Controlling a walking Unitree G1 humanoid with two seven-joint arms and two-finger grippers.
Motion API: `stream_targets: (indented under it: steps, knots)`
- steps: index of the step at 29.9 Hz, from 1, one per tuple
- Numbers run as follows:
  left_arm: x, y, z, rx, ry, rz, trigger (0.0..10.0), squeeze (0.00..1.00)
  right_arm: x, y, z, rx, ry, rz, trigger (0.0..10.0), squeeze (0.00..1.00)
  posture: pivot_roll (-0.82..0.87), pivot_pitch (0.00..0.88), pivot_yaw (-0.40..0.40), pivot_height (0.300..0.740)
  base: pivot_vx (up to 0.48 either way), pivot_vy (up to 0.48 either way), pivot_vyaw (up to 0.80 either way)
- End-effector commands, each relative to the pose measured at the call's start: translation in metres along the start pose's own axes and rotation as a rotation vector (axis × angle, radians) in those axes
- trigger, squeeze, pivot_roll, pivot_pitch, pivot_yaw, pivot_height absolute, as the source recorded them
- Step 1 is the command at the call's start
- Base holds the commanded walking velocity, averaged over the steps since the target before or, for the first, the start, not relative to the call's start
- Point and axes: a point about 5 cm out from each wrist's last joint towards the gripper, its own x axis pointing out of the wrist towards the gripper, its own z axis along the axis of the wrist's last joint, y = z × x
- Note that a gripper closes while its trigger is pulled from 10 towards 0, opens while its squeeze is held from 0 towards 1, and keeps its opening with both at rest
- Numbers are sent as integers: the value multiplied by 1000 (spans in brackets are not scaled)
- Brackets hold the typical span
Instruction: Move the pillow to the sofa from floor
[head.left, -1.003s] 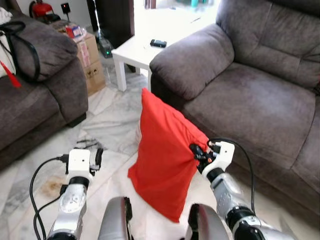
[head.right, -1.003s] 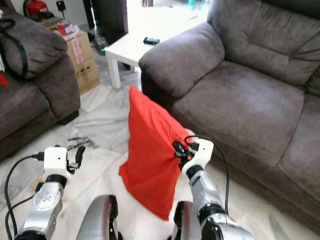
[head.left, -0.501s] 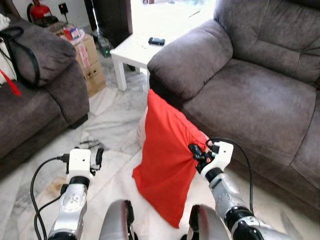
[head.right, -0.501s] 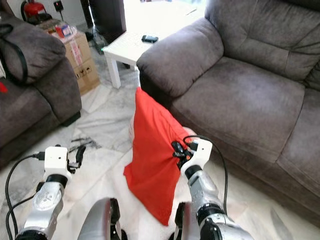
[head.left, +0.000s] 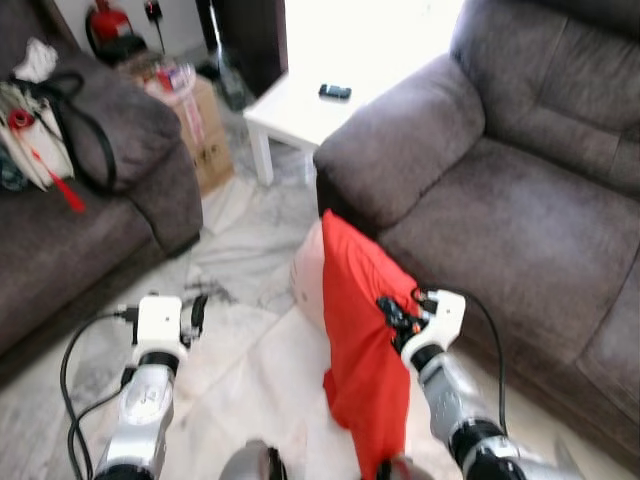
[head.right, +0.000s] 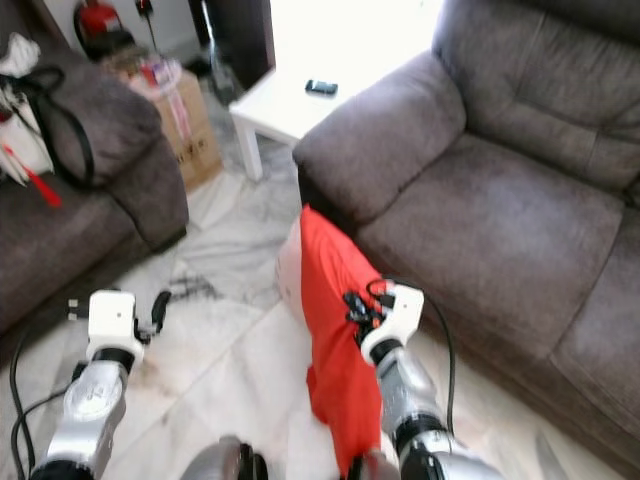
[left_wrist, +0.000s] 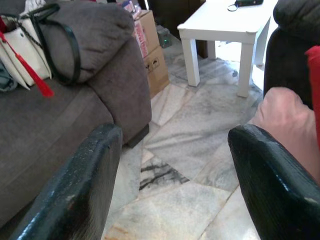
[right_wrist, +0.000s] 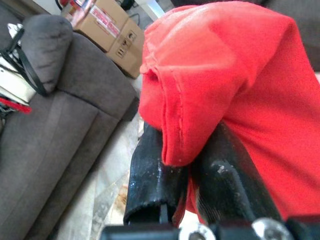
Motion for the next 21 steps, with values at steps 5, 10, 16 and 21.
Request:
stream_targets:
  steps: [5, 10, 16, 21]
  knots:
    - [-3, 0, -3, 9, 11, -7, 10000, 0, 10, 12, 22, -33, -100, 61, 10000, 0, 160, 148, -24, 740, 0, 0, 0]
    - [-2, 3, -2, 17, 7, -4, 10000, 0, 13, 16, 25, -32, -113, 78, 10000, 0, 167, 142, -22, 740, 0, 0, 0]
    - [1, 5, 1, 22, -1, -1, 10000, 0, 21, 31, 39, -27, -165, 179, 10000, 0, 170, 137, -16, 740, 0, 0, 0]
    - [2, 5, 2, 23, -6, -5, 10000, 0, 27, 42, 48, -29, -172, 278, 10000, 0, 172, 134, -17, 740, 0, 0, 0]
